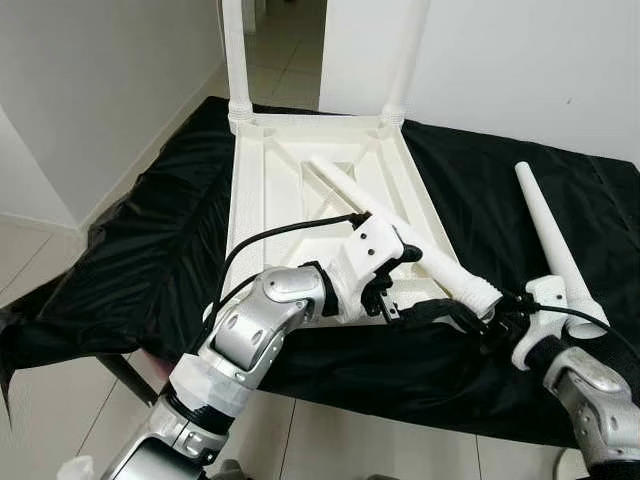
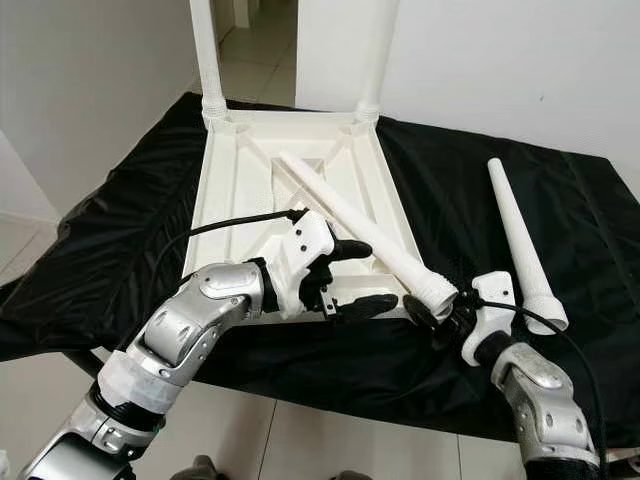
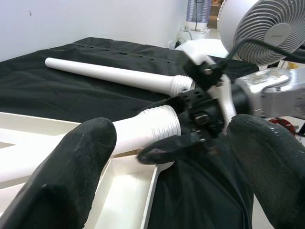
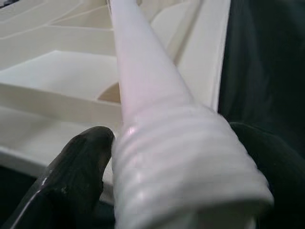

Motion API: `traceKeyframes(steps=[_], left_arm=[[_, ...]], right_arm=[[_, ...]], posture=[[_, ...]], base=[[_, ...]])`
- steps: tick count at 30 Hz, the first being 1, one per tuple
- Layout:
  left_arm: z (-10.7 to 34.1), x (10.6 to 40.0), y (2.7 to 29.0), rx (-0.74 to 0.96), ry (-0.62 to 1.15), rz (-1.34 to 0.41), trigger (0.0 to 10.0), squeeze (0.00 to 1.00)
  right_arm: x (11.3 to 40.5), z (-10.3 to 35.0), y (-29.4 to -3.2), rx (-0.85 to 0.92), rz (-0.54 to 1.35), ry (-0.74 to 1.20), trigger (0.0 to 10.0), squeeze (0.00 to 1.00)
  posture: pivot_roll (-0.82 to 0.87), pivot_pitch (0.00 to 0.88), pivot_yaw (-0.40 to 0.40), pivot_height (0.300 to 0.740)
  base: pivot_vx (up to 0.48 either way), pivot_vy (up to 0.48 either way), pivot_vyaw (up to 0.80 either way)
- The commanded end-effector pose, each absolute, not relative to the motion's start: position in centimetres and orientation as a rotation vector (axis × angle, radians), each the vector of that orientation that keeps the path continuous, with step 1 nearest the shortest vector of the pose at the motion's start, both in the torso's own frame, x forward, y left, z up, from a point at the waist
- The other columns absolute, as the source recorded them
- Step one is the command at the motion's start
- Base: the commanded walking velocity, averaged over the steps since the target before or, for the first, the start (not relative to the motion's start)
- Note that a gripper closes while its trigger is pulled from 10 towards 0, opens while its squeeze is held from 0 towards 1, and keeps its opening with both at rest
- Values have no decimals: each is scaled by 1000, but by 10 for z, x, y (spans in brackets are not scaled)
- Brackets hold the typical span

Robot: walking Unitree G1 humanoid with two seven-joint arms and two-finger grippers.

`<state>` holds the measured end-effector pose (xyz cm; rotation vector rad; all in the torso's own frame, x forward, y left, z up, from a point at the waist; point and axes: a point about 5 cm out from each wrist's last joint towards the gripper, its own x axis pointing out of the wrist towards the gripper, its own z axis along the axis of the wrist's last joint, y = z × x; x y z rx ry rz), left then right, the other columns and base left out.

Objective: Building children table

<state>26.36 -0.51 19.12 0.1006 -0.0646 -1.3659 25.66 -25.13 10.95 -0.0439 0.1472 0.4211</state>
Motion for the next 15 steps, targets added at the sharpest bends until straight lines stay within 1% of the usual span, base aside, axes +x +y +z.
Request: traceKeyframes(steps=[1,7,8,9,10,11,12,13,14,15], left_arm=[[194,265,-7,110,-73,-1377,10000,0],[194,264,-6,114,-74,-1380,10000,0],[194,264,-6,114,-73,-1381,10000,0],[194,264,-6,116,-72,-1382,10000,0],[194,264,-6,116,-72,-1382,10000,0],[194,264,-6,117,-72,-1383,10000,0],[194,264,-6,118,-72,-1384,10000,0],[194,264,-6,118,-72,-1384,10000,0],[193,264,-6,120,-71,-1383,10000,0],[193,264,-6,120,-71,-1383,10000,0]], right_arm=[[258,107,-249,-54,424,151,10000,0],[266,103,-243,-53,446,156,10000,0],[267,101,-242,-48,448,164,9843,0],[268,98,-242,-36,448,188,2549,0],[268,98,-242,-36,448,188,2549,0],[267,95,-242,-33,447,206,1804,0],[267,92,-243,-33,446,224,2235,0],[267,92,-243,-33,446,224,2235,0],[265,89,-243,-33,455,238,0,0],[265,89,-243,-33,455,238,0,0]], posture=[[35,0,-22,740],[40,0,-22,740],[41,0,-23,740],[43,0,-24,740],[43,0,-24,740],[44,0,-27,740],[44,0,-27,740],[44,0,-27,740],[45,0,-28,740],[45,0,-28,740]], base=[[0,0,0],[0,0,0],[0,0,0],[0,0,0],[0,0,0],[0,0,0],[0,0,0],[0,0,0],[0,0,0],[0,0,0]])
